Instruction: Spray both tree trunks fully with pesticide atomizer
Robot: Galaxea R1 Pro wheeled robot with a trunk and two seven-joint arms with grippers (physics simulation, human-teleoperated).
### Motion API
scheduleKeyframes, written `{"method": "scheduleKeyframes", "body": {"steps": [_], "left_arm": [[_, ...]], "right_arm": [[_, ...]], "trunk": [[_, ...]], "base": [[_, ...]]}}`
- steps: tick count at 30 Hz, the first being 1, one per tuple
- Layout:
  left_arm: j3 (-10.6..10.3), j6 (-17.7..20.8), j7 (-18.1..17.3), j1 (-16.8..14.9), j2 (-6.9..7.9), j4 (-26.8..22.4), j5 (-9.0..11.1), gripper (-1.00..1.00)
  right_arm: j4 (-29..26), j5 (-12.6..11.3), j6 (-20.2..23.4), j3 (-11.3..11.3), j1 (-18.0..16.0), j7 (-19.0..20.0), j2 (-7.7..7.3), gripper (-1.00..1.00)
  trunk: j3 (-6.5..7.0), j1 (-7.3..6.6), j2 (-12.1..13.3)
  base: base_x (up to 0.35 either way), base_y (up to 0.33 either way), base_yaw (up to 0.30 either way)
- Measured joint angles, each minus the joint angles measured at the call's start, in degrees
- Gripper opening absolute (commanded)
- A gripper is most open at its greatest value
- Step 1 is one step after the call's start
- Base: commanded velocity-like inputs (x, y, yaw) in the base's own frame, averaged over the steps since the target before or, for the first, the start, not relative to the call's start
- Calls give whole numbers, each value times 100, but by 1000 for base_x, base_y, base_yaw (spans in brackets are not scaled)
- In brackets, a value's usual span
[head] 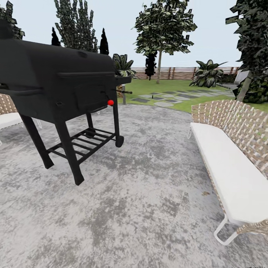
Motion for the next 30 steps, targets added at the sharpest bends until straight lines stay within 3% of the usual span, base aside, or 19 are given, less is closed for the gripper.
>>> {"method": "scheduleKeyframes", "body": {"steps": [4,17,30], "left_arm": [[2,0,1,0,1,0,5,100],[28,0,1,0,10,0,38,100],[37,0,1,0,10,0,49,100]], "right_arm": [[0,7,0,10,0,-10,1,100],[-18,1,0,-13,0,-26,-8,100],[-8,9,0,0,0,-25,-8,100]], "trunk": [[0,0,0],[0,0,0],[0,0,0]], "base": [[315,59,-270],[333,4,-28],[334,0,-276]]}}
